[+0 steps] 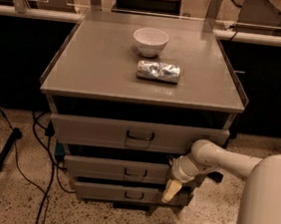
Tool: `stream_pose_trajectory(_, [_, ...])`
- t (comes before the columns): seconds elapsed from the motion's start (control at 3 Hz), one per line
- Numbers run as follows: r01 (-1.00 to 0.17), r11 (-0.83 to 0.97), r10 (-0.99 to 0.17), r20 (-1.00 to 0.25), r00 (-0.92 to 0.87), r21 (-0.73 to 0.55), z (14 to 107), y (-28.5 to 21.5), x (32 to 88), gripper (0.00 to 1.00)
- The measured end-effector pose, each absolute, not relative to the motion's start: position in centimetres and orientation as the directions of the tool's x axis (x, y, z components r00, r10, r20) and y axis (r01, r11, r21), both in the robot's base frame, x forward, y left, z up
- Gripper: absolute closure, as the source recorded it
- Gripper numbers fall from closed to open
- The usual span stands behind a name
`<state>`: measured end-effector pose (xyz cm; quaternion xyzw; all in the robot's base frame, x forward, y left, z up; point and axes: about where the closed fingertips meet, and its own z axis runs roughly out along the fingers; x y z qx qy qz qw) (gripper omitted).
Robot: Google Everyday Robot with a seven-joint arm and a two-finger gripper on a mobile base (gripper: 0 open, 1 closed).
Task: Open middle drawer
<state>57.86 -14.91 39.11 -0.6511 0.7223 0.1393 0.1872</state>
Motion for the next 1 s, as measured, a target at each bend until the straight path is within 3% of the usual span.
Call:
stream_pose_trajectory(0.67, [-0.994,0.107,-0.889,-0.446,-0.098,0.004,39.9,-15.4,56.9,0.00])
stream_pose_trajectory(1.0, [-0.990,0.097,-0.892,-0.431,-0.132,0.103,40.9,-16.4,54.6,0.00])
